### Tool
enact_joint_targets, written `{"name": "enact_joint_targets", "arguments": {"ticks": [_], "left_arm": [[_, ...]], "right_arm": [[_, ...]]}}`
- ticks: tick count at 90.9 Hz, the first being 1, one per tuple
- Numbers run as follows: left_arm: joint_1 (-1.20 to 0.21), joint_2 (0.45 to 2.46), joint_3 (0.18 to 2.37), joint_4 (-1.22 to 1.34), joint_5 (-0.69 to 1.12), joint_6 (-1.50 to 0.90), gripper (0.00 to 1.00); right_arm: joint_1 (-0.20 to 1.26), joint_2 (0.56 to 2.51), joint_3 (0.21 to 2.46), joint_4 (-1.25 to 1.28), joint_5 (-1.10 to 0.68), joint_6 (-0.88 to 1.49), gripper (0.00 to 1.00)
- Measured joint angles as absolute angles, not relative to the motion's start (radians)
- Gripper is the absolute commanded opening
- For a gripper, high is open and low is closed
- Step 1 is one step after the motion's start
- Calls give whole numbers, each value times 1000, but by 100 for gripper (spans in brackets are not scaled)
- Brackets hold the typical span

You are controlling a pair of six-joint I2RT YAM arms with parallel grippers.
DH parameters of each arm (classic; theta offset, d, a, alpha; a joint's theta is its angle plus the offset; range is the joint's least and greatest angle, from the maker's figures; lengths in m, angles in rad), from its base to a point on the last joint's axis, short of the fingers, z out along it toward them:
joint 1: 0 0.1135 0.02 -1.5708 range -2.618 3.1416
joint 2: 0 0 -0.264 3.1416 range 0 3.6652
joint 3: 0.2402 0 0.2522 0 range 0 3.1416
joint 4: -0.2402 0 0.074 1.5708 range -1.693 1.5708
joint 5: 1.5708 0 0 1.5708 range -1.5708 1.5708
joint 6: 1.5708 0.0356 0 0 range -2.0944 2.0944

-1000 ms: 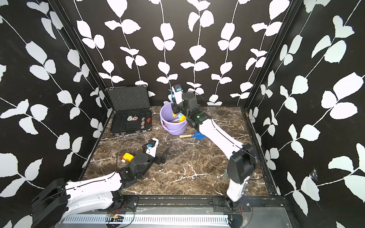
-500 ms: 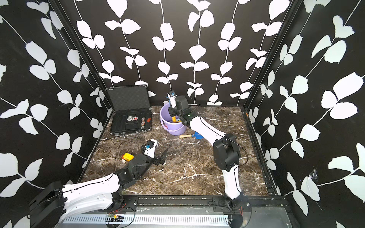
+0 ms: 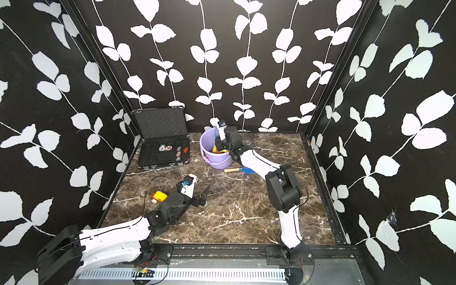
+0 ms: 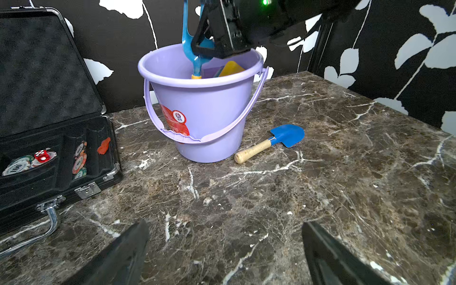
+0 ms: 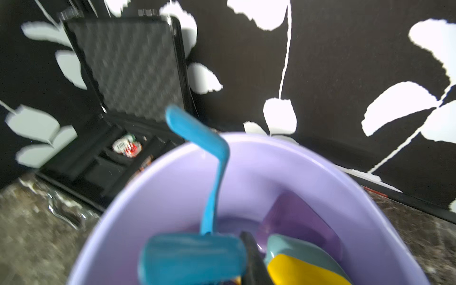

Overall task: Organize the gardening tools
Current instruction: Place the gardening tool in the container, then pick up the gardening tool from the center of the board.

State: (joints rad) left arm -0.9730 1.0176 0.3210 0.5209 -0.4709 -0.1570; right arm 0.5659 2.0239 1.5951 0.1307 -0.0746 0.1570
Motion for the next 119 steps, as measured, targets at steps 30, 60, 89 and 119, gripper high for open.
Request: {"name": "enact_joint_targets", "arguments": {"ticks": [30,60,89,119], "left_arm": [[-973,1065,346,511,-458,-157,97],[-973,1173,428,489,-418,-140,91],[-973,1360,602,441,-329,-103,82],[-973,1671,884,294,-287,-16,66]], "right_arm": [[560,2014,1579,94,-102,165,53],[560,1858,1546,5,-95,177,82],[556,1562,1355,-47,30,224,91],[542,1200,963,-108,212,334,99]]}}
